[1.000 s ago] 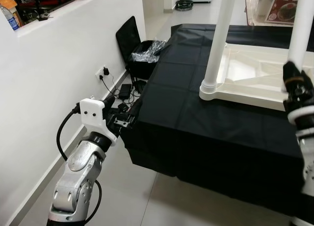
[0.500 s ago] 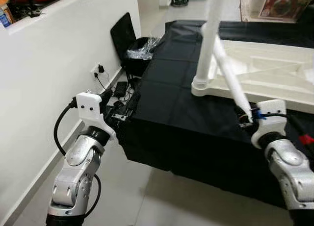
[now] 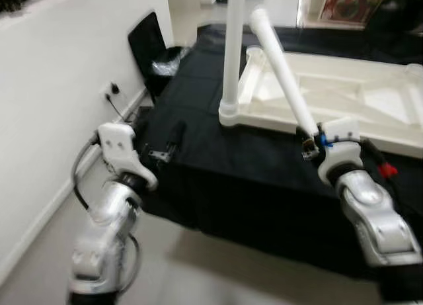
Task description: Building children table
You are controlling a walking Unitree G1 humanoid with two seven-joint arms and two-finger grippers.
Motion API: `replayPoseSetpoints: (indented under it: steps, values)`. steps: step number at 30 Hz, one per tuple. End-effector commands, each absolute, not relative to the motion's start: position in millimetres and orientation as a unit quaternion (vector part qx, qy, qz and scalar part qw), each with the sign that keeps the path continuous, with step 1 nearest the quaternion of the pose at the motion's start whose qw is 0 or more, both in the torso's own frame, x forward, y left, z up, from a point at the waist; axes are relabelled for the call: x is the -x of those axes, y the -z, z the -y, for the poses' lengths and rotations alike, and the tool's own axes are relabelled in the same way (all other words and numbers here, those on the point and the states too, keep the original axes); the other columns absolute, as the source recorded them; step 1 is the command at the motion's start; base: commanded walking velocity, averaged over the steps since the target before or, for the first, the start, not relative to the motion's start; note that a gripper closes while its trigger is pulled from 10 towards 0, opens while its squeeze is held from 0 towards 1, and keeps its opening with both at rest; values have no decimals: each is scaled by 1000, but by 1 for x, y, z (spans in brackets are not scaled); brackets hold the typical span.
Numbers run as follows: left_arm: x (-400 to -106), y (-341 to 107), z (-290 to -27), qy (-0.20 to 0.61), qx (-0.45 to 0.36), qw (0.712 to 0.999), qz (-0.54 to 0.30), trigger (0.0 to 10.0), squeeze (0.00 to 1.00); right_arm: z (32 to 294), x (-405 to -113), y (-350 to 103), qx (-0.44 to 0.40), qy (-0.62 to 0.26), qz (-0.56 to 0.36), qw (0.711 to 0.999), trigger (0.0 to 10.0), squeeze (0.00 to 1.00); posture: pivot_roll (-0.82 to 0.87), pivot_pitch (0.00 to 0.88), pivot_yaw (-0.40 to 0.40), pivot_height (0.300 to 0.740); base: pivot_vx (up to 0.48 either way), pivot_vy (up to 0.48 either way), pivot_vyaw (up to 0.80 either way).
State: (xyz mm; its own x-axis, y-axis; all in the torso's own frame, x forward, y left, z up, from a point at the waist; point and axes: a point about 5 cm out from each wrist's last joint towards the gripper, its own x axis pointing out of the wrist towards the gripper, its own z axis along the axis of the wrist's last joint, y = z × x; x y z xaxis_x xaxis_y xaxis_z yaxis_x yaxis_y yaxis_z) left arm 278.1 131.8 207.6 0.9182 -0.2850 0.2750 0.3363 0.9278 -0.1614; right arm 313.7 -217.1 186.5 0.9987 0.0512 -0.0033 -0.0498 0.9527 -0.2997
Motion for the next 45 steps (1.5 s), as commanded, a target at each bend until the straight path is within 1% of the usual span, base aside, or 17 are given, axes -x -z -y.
replayPoseSetpoints:
  steps: [1, 5, 12, 17, 19, 21, 22, 24, 25, 26, 27, 29, 35, 40, 41, 42, 45]
  values:
    - [-277, -209, -137, 154, 102, 975, 127, 10000, 0, 211, -314, -196, 152, -32, 24, 988, 10000, 0, -43, 125, 19, 740, 330, 0, -800]
    - [-277, -210, -135, 157, 104, 974, 128, 10000, 0, 207, -316, -196, 151, -36, 25, 988, 10000, 0, -42, 127, 19, 740, 358, 0, -800]
    - [-276, -212, -132, 162, 105, 973, 129, 10000, 0, 204, -318, -196, 157, -36, 20, 987, 10000, 0, -40, 131, 18, 740, 384, 0, 0]
    - [-276, -216, -133, 159, 120, 970, 137, 10000, 0, 209, -321, -188, 185, -24, -9, 982, 10000, 0, -36, 133, 20, 740, 216, 0, 0]
    - [-272, -222, -132, 178, 131, 963, 151, 10000, 0, 213, -325, -183, 213, -25, -36, 976, 10000, 0, -35, 133, 19, 740, 0, 0, 0]
    - [-264, -227, -128, 230, 134, 950, 162, 10000, 0, 218, -329, -178, 230, -22, -60, 971, 10000, 0, -31, 134, 17, 740, 0, 0, 0]
    - [-264, -227, -128, 230, 134, 950, 162, 10000, 0, 218, -329, -178, 230, -22, -60, 971, 10000, 0, -31, 134, 17, 740, 0, 0, 0]
    - [-256, -231, -127, 272, 136, 938, 168, 10000, 0, 221, -332, -179, 237, -15, -66, 969, 10000, 0, -25, 141, 14, 740, 0, 0, 0]
    - [-256, -231, -127, 272, 136, 938, 168, 10000, 0, 221, -332, -179, 237, -15, -66, 969, 10000, 0, -25, 141, 14, 740, 0, 0, 0]
    - [-251, -233, -128, 296, 132, 930, 170, 10000, 0, 225, -335, -181, 246, -7, -69, 967, 10000, 0, -23, 143, 14, 740, 0, 0, 0]
    - [-251, -233, -128, 296, 132, 930, 170, 10000, 0, 225, -335, -181, 246, -7, -69, 967, 10000, 0, -23, 143, 14, 740, 0, 0, 0]
    - [-243, -236, -131, 325, 120, 923, 170, 10000, 0, 229, -341, -185, 251, 3, -70, 965, 10000, 0, -18, 146, 15, 740, 0, 0, 0]
    - [-241, -238, -135, 323, 115, 924, 171, 10000, 0, 236, -354, -176, 259, 26, -111, 959, 10000, 0, -8, 160, 16, 740, 0, 0, 0]
    - [-239, -239, -135, 324, 115, 924, 170, 10000, 0, 237, -356, -171, 255, 32, -127, 958, 10000, 0, -2, 165, 14, 740, 0, 0, 0]
    - [-238, -239, -135, 325, 114, 924, 169, 10000, 0, 237, -356, -169, 253, 32, -132, 958, 10000, 286, 0, 167, 14, 740, 0, 0, 0]
    - [-237, -239, -136, 326, 115, 923, 168, 10000, 0, 238, -355, -169, 248, 32, -133, 959, 10000, 1000, -2, 170, 16, 740, 0, 0, 0]
    - [-237, -239, -136, 326, 115, 923, 168, 10000, 0, 238, -355, -169, 248, 32, -133, 959, 10000, 1000, -2, 170, 16, 740, 0, 0, 0]
